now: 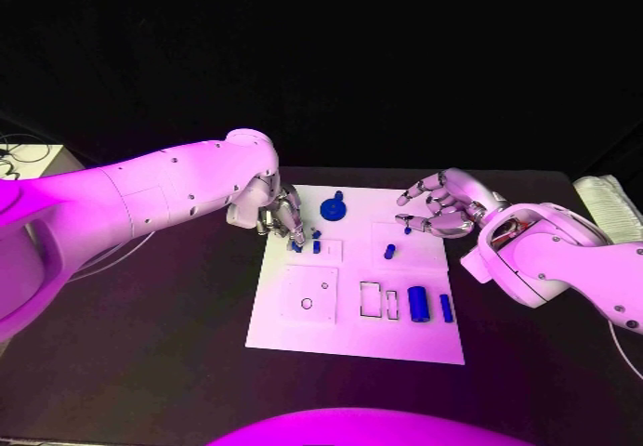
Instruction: Assemble the parts on the task board
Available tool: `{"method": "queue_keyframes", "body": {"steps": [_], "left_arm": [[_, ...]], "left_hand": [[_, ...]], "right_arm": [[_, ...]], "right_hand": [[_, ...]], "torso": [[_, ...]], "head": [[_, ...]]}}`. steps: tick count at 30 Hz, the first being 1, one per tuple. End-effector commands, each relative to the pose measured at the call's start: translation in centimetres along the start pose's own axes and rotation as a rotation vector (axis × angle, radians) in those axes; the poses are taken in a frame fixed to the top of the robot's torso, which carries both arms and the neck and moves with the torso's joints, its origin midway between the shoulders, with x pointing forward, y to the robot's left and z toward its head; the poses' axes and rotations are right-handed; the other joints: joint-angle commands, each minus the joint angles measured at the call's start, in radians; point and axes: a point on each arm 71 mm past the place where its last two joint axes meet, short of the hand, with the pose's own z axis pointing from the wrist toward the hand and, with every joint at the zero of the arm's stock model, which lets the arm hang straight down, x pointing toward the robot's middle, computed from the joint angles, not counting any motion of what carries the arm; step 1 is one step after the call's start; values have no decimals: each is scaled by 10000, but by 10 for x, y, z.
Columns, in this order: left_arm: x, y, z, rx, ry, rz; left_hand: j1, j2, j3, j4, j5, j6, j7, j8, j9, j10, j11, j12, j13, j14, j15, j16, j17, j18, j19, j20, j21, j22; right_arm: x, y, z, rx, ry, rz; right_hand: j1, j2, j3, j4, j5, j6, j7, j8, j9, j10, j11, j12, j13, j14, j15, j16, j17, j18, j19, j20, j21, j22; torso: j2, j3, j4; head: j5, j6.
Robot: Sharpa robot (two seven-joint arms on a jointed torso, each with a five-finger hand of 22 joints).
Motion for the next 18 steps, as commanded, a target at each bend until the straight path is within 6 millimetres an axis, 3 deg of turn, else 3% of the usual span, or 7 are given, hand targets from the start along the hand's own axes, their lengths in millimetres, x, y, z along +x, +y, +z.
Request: {"method": "queue_keyframes", "body": {"steps": [1, 18], "left_arm": [[4, -3, 2, 1, 163, 165], [7, -5, 2, 19, 145, 222]], "left_hand": [[73, 21, 2445, -2398, 65, 61, 18, -16, 12, 177, -92, -34, -1, 1038, -76, 44, 2635, -74, 10, -27, 63, -4], [28, 36, 2364, -2348, 43, 73, 31, -24, 3, 246, -79, 35, 106, 1038, -59, 44, 2635, -75, -11, -22, 57, -11]], "right_arm": [[1, 1, 0, -117, 122, -96], [2, 2, 1, -141, 112, -95]], "right_hand": [[12, -58, 53, -17, 32, -87, 16, 43, 14, 43, -53, -4, 1695, 1002, -54, -56, 2414, -144, 1047, -4, 22, 2632], [12, -58, 53, -17, 32, -87, 16, 43, 14, 43, -53, -4, 1695, 1002, -54, -56, 2414, -144, 1047, -4, 22, 2632]], "torso": [[-6, 0, 5], [-1, -6, 10]], "head": [[2, -19], [3, -56]]}}
